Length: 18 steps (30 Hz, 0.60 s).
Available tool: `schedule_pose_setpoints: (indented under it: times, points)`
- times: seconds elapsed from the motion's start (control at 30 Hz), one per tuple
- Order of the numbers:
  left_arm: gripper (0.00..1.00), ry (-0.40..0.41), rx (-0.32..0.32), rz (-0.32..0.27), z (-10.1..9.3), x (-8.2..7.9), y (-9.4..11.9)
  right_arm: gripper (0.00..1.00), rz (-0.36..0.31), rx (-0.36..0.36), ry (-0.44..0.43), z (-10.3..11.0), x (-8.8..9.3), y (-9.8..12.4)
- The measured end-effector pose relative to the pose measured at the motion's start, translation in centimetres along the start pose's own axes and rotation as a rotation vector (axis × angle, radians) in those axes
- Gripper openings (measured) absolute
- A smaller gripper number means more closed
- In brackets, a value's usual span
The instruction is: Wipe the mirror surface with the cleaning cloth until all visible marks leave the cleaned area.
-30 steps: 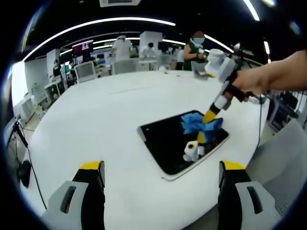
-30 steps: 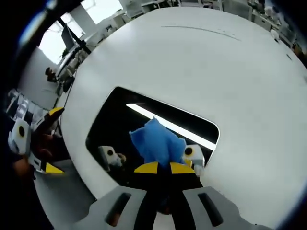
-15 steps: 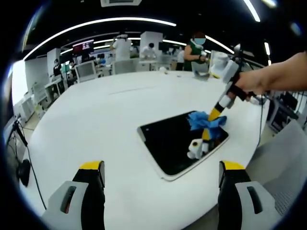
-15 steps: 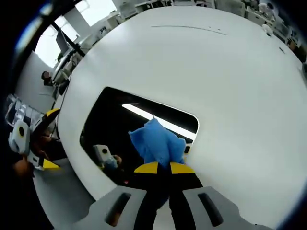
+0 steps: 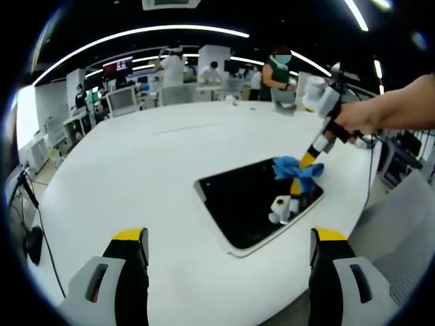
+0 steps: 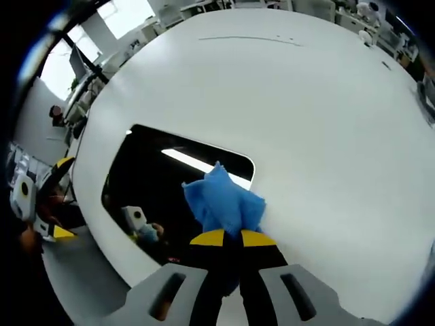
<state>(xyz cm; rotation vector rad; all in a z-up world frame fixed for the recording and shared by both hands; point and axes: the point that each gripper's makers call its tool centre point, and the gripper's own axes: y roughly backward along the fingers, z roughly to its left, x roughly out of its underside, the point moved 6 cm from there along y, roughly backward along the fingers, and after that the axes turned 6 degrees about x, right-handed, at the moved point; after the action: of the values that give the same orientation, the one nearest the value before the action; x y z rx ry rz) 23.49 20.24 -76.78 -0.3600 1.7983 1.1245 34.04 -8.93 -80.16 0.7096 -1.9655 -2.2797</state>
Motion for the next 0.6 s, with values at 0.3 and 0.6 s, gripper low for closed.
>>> schedule_pose_setpoints:
  times: [0.3,0.6]
  points:
    - [0.99,-0.002,0.005,0.0,-0.09,-0.04,0.02,0.01,-0.009,0.039,0.049,0.56,-0.11,-0.09]
    - [0.99,-0.004,0.005,0.0,-0.05,-0.05,-0.03,0.01,-0.005,0.056,0.064,0.97,0.14,0.3]
